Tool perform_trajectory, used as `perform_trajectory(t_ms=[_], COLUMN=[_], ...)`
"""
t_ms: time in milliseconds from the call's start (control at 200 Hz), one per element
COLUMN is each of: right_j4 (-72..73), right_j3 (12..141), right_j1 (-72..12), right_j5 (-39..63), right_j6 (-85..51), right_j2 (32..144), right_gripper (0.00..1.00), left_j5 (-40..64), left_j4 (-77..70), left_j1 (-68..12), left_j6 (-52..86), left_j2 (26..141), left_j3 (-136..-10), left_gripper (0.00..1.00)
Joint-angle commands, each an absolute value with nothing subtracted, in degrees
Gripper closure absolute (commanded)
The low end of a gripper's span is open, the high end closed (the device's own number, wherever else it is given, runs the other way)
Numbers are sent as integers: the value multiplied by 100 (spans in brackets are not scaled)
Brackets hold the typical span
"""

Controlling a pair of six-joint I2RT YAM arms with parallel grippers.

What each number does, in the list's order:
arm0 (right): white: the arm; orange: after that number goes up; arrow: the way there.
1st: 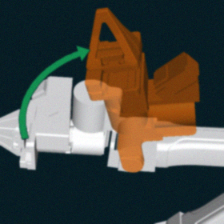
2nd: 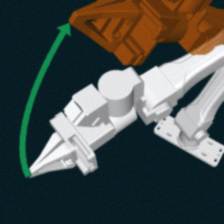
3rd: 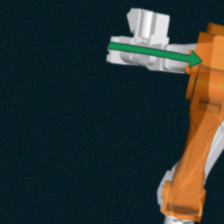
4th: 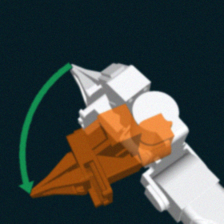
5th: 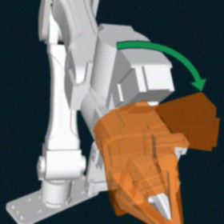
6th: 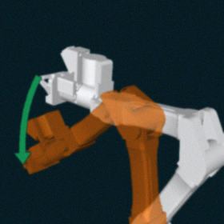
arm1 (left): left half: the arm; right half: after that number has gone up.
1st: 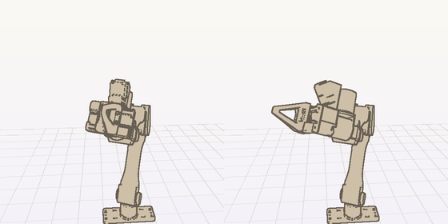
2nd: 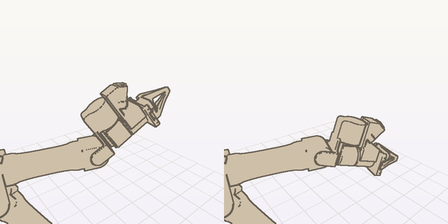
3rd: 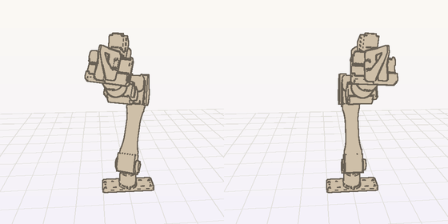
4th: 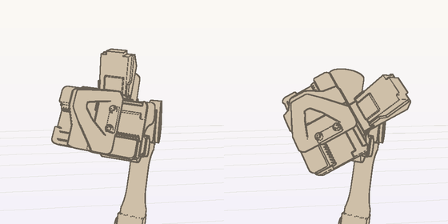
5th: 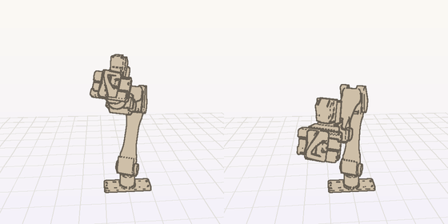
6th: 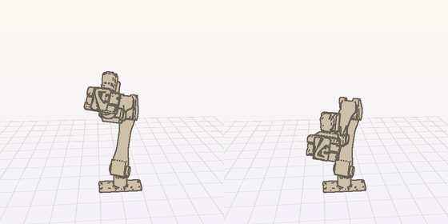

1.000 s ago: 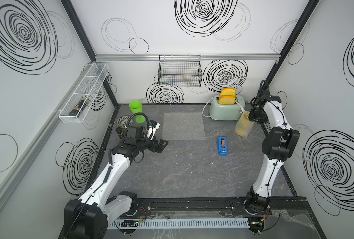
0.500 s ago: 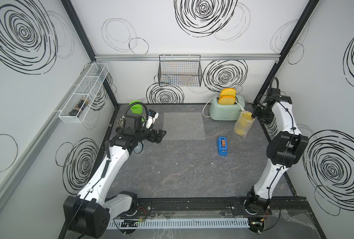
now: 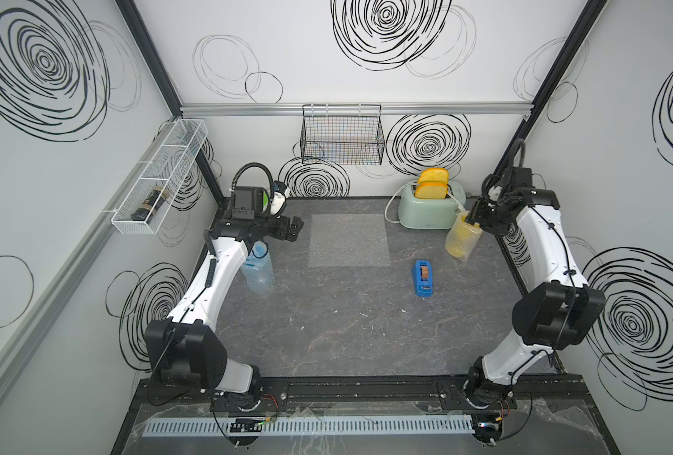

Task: Wrap wine glasses in bubble wrap
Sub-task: Pick up the wine glass at the corner of the board, then move the bubble wrap to the center of the board.

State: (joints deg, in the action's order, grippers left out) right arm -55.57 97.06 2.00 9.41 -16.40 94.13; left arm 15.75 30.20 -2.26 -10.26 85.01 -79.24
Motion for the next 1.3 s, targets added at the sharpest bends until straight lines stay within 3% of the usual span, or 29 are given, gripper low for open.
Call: perform_trajectory(t_ms=[0,120,190,295,395,781,1071,1291], right_j4=[-4442,-2387,-1645,-1067,-1334,-1831,-1832,-1676], right_j3=[8731,7231,6864,6900,7548,9325,8744,7788], right_j1=[-517,-1273,-1663,-2196,-2495,-3007,-3192,-3443], right_j5=[1609,1990,2248,2550,2703,2737,2584,2461], right_j6=[-1780,-2560,-2954,-3170,-3252,-2982,-2977,-3129], right_j2=[8816,8381,8574,9359,10277,12554,12640,12174], right_gripper=[40,49,63,89,100,100,100,100], left_j5=[1371,1284,1309,1271,1205,1020,767,672], left_j4=[2803,3233,3525,3798,3887,4286,4441,4438], left_j1=[2,185,290,425,514,546,554,545], left_j6=[-1412,-1696,-1826,-1884,-1929,-2143,-2413,-2555], left_j2=[8945,9769,10218,10739,11053,12459,13185,13357], left_j3=[-8415,-9281,-9789,-10485,-10828,-12248,-12944,-13050], left_gripper=[3,6,8,11,13,19,22,30])
